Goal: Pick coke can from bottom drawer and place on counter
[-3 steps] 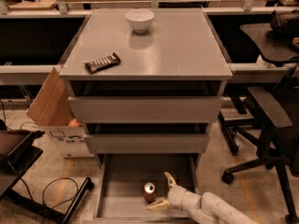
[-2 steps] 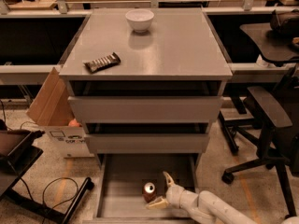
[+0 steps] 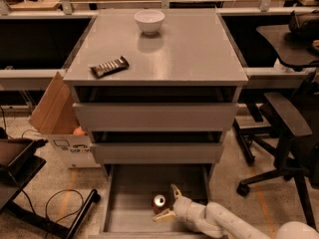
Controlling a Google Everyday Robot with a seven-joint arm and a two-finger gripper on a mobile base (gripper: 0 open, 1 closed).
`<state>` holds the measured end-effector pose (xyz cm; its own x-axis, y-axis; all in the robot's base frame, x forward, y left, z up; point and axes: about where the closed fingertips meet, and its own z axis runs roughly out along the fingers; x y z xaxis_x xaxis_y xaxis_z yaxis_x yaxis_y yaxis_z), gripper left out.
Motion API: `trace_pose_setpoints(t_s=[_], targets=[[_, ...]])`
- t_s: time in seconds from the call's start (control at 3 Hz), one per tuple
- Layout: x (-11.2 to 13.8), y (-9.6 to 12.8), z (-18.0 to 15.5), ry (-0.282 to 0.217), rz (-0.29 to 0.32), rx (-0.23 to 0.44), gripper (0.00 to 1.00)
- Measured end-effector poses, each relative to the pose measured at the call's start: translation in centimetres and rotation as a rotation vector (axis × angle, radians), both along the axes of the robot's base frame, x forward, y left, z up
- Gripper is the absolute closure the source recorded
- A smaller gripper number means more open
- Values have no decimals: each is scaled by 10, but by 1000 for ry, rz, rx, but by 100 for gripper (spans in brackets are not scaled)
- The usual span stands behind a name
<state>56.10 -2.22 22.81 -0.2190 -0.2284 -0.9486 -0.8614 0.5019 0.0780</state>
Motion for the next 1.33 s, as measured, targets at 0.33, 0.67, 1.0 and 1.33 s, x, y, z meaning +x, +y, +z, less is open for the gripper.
trace_pose_setpoints(t_s=[0.33,0.67,1.0,1.33], targets=[[1,11,-21,36,13,-5,14],[-5,21,-39,68,26,-8,37],[-8,26,-41,75,22,-1,61],[-7,31,-13,53,18,55,84]])
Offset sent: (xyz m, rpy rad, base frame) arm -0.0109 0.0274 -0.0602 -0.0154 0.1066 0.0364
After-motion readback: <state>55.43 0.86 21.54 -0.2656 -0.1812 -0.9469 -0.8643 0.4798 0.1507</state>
